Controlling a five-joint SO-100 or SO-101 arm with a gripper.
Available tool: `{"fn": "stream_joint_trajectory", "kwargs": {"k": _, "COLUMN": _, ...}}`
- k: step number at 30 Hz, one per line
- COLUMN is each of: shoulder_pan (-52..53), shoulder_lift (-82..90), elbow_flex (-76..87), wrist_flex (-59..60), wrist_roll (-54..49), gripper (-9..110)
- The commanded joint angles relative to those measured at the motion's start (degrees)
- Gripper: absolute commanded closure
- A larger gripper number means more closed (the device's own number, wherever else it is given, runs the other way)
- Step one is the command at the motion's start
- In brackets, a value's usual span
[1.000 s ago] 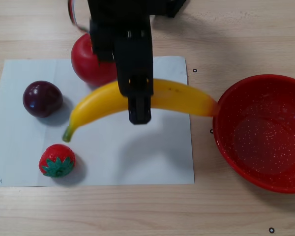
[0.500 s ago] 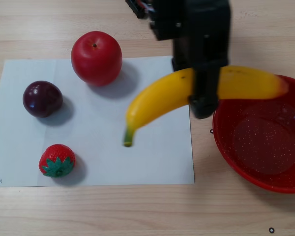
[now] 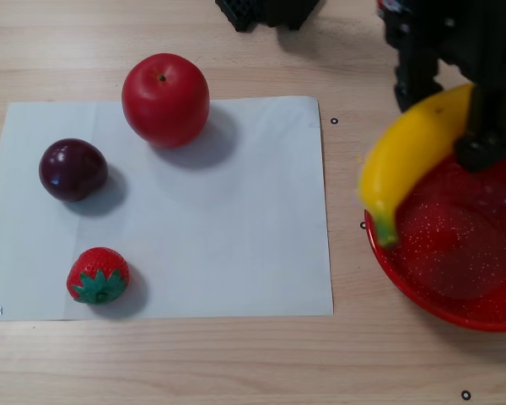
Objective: Grasp the banana and put it in the red bowl.
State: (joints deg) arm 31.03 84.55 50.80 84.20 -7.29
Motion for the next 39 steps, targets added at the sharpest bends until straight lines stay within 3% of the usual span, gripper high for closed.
{"fn": "stream_joint_trajectory", "kwargs": {"k": 1, "shoulder_pan": 0.97, "shoulder_lift": 6.77, "elbow_flex": -1.05, "wrist_flex": -6.24, "wrist_roll": -0.62, "gripper": 101}}
{"fn": "stream_joint_trajectory", "kwargs": {"k": 9, "shoulder_pan": 2.2, "shoulder_lift": 6.24, "elbow_flex": 10.2, "wrist_flex": -24.08, "wrist_roll": 2.2, "gripper": 101}}
{"fn": "stream_joint_trajectory", "kwargs": {"k": 13, "shoulder_pan": 2.29, "shoulder_lift": 5.45, "elbow_flex": 13.54, "wrist_flex": -27.95, "wrist_roll": 3.6, "gripper": 81}}
{"fn": "stream_joint_trajectory", "kwargs": {"k": 22, "shoulder_pan": 1.67, "shoulder_lift": 4.31, "elbow_flex": 13.54, "wrist_flex": -27.6, "wrist_roll": 3.34, "gripper": 73}}
{"fn": "stream_joint_trajectory", "kwargs": {"k": 27, "shoulder_pan": 1.49, "shoulder_lift": 4.04, "elbow_flex": 12.04, "wrist_flex": -26.46, "wrist_roll": 3.08, "gripper": 77}}
{"fn": "stream_joint_trajectory", "kwargs": {"k": 33, "shoulder_pan": 0.88, "shoulder_lift": 4.75, "elbow_flex": 8.35, "wrist_flex": -23.38, "wrist_roll": 2.37, "gripper": 101}}
{"fn": "stream_joint_trajectory", "kwargs": {"k": 39, "shoulder_pan": -0.97, "shoulder_lift": 6.86, "elbow_flex": 6.33, "wrist_flex": -18.46, "wrist_roll": 2.46, "gripper": 101}}
